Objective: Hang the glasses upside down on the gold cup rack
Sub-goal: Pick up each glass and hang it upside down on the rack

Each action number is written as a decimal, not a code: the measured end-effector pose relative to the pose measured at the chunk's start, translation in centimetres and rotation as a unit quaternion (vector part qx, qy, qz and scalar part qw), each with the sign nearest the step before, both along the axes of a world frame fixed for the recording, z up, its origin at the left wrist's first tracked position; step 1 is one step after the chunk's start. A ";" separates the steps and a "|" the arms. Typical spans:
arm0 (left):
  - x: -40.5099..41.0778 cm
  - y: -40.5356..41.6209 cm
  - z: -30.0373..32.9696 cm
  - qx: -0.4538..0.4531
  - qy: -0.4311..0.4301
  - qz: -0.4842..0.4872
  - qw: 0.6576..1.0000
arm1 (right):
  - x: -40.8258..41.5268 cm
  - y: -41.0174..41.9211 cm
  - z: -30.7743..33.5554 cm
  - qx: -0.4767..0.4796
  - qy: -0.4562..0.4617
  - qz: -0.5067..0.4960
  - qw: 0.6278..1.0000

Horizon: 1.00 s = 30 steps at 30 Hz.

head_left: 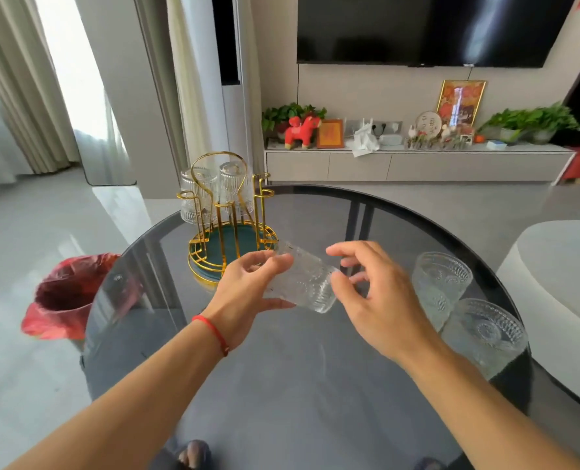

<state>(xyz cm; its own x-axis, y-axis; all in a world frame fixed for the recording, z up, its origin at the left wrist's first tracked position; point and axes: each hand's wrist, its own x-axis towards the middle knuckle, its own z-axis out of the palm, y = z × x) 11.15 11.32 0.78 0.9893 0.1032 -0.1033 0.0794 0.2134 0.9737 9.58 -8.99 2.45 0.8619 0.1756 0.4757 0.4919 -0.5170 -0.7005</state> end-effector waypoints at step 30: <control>3.1 5.2 -3.7 0.744 -0.023 -0.039 0.666 | 18.8 10.9 8.7 0.244 0.092 -0.151 0.953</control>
